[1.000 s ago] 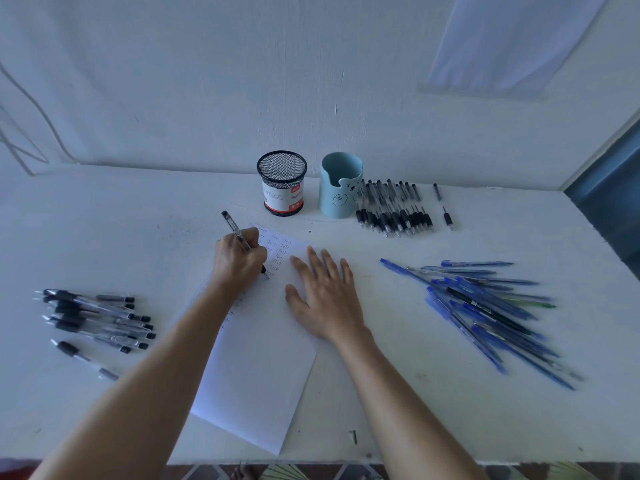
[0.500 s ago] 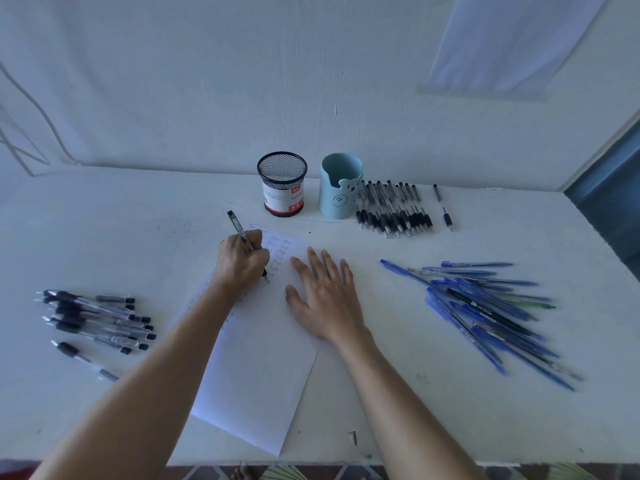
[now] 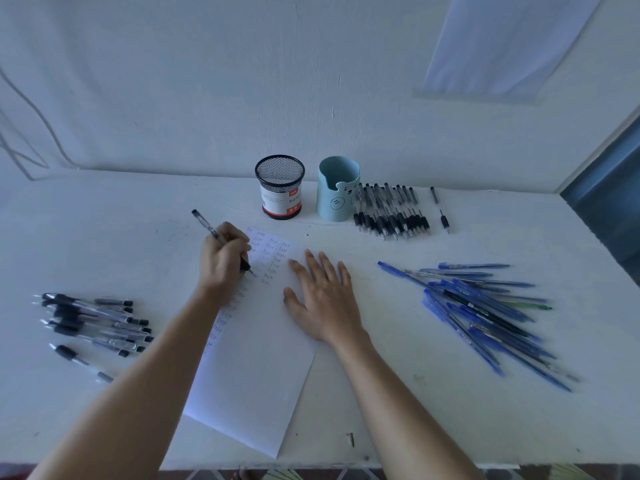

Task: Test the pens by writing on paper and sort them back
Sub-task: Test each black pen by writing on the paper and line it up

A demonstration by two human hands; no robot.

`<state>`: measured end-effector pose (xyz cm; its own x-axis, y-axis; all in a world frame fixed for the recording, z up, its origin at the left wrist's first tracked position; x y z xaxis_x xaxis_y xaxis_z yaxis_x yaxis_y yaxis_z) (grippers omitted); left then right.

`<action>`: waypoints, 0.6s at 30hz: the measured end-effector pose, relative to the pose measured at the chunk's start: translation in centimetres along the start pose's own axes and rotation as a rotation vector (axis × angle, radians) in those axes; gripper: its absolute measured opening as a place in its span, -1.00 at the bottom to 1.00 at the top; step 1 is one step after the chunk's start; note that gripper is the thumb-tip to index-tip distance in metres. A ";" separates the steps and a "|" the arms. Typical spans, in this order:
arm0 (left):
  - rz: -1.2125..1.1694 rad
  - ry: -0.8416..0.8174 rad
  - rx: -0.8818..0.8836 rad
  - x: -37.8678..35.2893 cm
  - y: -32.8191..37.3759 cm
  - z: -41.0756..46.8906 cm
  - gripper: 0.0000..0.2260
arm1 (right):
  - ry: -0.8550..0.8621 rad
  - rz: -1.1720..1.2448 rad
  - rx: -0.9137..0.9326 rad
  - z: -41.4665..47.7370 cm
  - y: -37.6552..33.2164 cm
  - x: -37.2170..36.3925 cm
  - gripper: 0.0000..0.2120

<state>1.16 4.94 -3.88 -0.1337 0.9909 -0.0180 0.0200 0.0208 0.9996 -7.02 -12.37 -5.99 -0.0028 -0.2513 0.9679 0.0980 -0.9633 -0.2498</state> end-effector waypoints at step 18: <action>-0.045 -0.123 -0.007 -0.7 0.7 0.1 -0.48 | 0.026 0.098 -0.020 0.0 0.1 0.9 -0.53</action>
<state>1.35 4.23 -3.17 -0.0115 0.9978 -0.0651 0.0101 0.0652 0.9978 -7.00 -12.67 -5.19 -0.0196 -0.3462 0.9379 0.0797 -0.9357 -0.3437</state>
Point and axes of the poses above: each hand's wrist, its own z-axis towards the middle knuckle, its own x-axis out of the back of the hand, y = z × x, the point moved 6 cm from there along z, towards the middle knuckle, and after that the axes turned 4 degrees about -z, right-handed, at the moved point
